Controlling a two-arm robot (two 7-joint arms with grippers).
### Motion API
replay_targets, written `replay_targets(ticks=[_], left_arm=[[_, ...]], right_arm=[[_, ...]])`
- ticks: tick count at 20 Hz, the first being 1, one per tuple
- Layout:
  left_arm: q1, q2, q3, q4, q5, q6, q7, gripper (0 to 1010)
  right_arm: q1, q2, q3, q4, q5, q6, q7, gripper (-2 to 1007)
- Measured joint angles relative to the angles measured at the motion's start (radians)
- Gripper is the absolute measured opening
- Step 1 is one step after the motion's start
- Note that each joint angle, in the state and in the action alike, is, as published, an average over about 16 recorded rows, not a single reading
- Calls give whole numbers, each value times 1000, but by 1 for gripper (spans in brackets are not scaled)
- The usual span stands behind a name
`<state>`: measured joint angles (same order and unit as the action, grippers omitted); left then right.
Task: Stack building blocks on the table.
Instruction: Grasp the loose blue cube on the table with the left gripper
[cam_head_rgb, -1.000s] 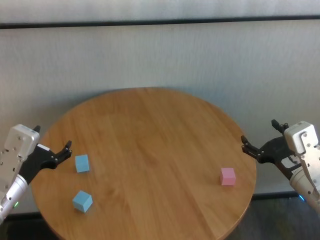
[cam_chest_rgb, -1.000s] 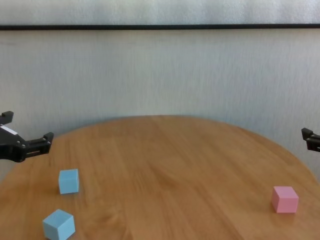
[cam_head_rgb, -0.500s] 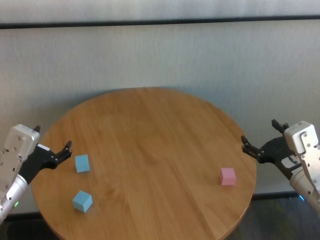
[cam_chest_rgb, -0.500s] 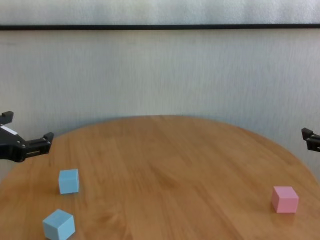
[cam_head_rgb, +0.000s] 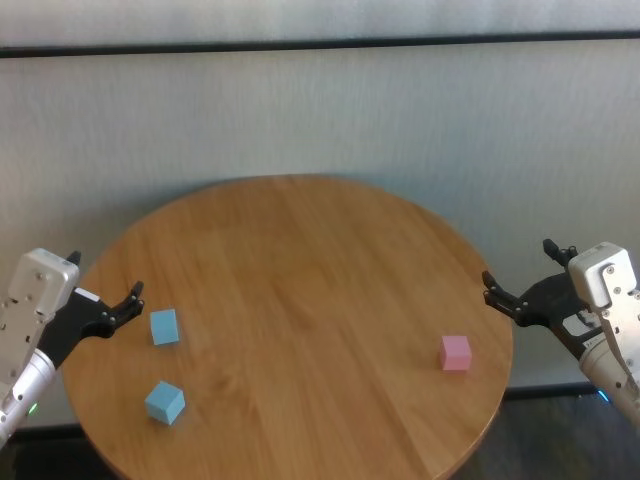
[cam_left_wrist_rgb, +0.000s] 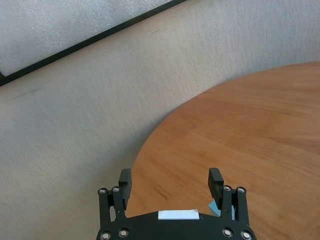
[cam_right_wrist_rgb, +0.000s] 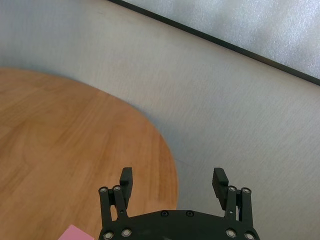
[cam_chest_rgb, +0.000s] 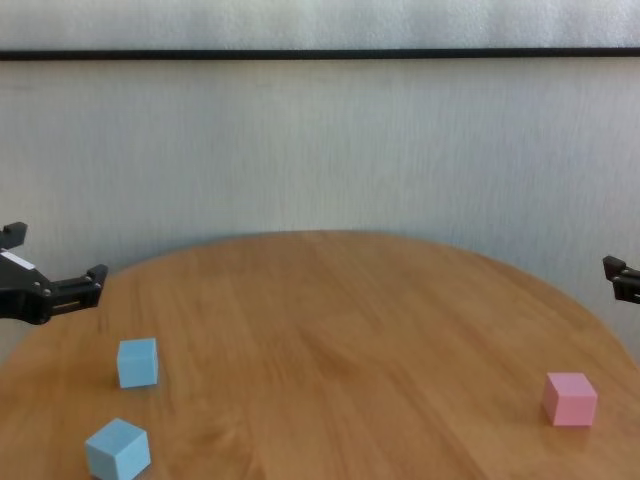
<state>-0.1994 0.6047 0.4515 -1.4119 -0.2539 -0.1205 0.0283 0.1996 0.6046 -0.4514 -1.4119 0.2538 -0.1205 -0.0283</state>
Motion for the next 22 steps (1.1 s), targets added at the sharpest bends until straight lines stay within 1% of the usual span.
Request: replay_targets(ticks=[22], left_arm=[[0, 0, 0, 0, 0, 0, 0, 1002]], right_arm=[[0, 0, 0, 0, 0, 0, 0, 1005]])
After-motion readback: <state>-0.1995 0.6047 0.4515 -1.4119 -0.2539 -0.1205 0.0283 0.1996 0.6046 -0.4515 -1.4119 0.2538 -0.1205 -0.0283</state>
